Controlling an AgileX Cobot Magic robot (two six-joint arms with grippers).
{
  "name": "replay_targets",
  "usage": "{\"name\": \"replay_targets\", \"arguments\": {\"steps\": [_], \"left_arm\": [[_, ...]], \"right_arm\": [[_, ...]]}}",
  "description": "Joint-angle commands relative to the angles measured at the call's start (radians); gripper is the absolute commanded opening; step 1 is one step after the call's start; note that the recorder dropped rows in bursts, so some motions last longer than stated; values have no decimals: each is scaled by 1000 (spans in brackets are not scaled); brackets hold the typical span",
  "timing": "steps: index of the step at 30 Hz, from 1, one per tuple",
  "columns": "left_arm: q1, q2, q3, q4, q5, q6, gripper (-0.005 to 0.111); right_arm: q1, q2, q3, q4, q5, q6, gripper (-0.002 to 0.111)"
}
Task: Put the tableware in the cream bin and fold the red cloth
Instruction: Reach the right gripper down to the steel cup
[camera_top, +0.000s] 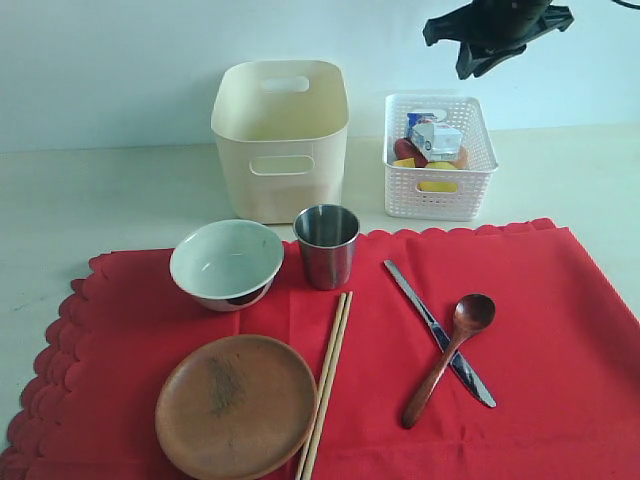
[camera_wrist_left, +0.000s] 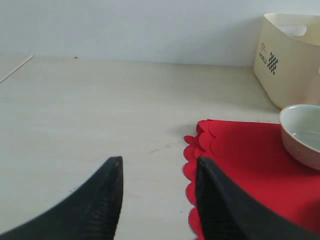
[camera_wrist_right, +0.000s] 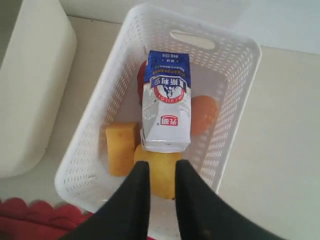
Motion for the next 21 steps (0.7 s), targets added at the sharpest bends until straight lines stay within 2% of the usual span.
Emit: {"name": "replay_targets", "arguments": {"steps": [1, 13, 21], "left_arm": [[3, -6, 2, 1, -6, -5, 45], [3, -6, 2, 1, -6, -5, 45], [3, -6, 2, 1, -6, -5, 45]], "right_arm": [[-3, -66, 33, 22, 2, 10, 18], [6, -254, 282, 38, -1, -25, 15], [43, -357, 493, 211, -83, -159, 13]]}}
